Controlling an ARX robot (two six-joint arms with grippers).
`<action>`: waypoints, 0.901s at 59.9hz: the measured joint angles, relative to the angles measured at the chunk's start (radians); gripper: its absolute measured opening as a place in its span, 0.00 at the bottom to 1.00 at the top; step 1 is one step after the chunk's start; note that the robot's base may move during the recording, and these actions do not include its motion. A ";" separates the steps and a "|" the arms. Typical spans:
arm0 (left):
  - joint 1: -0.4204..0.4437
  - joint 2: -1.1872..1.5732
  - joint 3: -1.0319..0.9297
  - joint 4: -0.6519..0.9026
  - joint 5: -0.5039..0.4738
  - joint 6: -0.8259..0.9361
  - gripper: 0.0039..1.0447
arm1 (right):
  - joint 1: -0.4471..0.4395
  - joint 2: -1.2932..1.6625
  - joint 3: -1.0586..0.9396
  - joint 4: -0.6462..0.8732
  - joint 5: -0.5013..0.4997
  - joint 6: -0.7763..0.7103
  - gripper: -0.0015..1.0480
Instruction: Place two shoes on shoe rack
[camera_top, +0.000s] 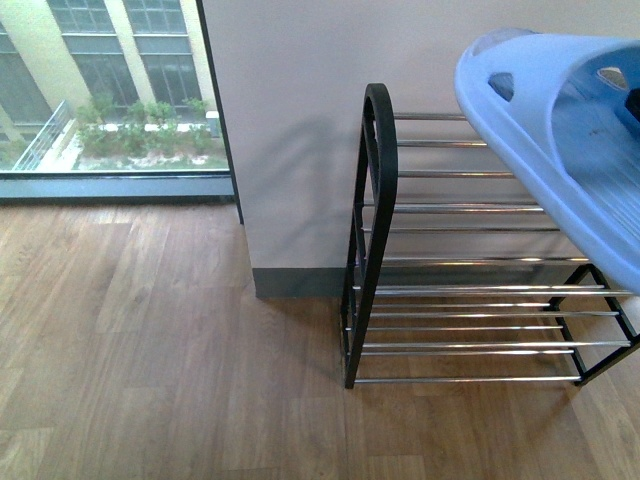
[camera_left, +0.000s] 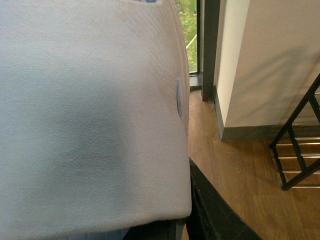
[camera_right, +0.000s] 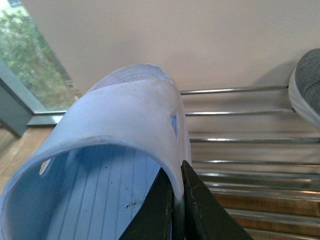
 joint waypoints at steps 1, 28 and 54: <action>0.000 0.000 0.000 0.000 0.000 0.000 0.01 | -0.002 0.031 0.028 0.000 0.011 -0.010 0.02; 0.000 0.000 0.000 0.000 0.000 0.000 0.01 | -0.097 0.460 0.442 -0.085 0.123 -0.071 0.02; 0.000 0.000 0.000 0.000 0.000 0.000 0.01 | -0.119 0.630 0.588 -0.108 0.313 -0.092 0.02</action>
